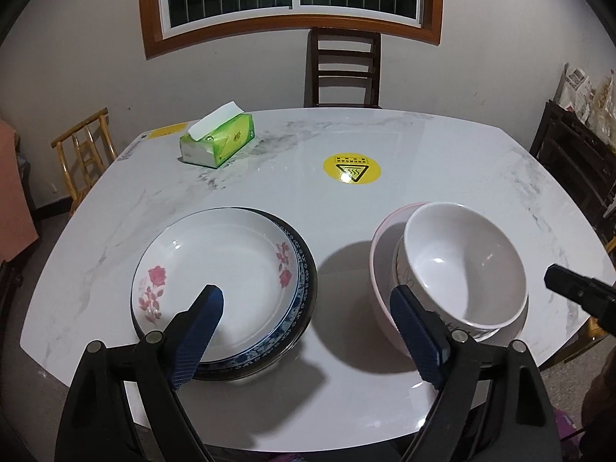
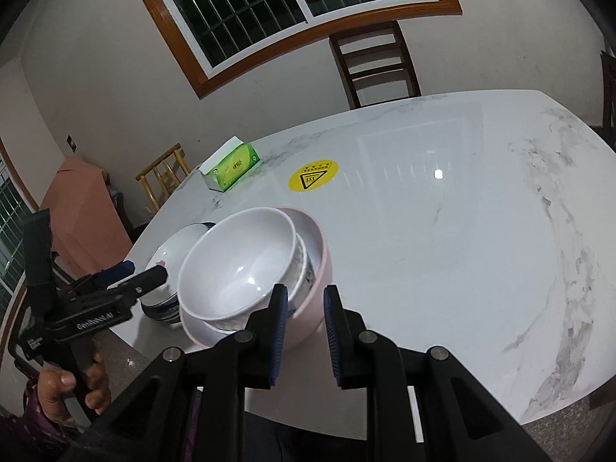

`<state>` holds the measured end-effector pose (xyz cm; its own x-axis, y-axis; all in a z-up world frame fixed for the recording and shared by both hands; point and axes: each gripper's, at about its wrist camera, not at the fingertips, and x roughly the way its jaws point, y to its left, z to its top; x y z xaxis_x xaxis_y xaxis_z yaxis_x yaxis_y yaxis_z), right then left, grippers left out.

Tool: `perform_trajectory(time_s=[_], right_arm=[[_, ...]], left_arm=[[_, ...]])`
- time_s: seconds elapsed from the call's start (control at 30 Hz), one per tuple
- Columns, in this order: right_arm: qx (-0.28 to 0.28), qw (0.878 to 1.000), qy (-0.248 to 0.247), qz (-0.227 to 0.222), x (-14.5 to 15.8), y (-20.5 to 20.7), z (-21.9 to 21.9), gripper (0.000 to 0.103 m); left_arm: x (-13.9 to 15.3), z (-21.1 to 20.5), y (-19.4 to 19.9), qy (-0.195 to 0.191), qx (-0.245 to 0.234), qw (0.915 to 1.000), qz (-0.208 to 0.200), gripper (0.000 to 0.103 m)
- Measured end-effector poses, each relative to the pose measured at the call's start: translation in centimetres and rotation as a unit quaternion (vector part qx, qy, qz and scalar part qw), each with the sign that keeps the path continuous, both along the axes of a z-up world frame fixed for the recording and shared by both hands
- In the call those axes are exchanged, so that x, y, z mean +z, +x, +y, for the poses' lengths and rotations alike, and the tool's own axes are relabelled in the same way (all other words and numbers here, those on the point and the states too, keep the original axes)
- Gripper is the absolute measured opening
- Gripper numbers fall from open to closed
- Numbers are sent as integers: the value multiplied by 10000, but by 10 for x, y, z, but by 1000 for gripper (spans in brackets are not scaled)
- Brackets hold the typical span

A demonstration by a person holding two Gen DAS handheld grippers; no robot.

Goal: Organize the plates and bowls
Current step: 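Pull both grippers back from the bowl stack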

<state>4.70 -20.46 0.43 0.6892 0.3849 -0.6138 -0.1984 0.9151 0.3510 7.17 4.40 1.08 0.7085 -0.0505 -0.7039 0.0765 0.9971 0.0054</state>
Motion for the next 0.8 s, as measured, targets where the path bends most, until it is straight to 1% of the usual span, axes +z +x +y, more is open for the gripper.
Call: perform_trajectory(time_s=[0.37,0.5,0.67,0.8], right_arm=[[-34,9998,57,199,-6,-5,3,25],[-90,9997,58,226,-7,-6,4,26],[-91,9995,110,285,-10,-2,4,28],[-133,9991,181,369,-14,0,1,29]], left_arm=[[-6,-2,0,29,5,10000,-5,92],[-10,0,3,-90,-3,9999,61,93],[-13,3,6,-117,9,9999,103,93],[-14,6,7,-289,-6,9995,112,96]])
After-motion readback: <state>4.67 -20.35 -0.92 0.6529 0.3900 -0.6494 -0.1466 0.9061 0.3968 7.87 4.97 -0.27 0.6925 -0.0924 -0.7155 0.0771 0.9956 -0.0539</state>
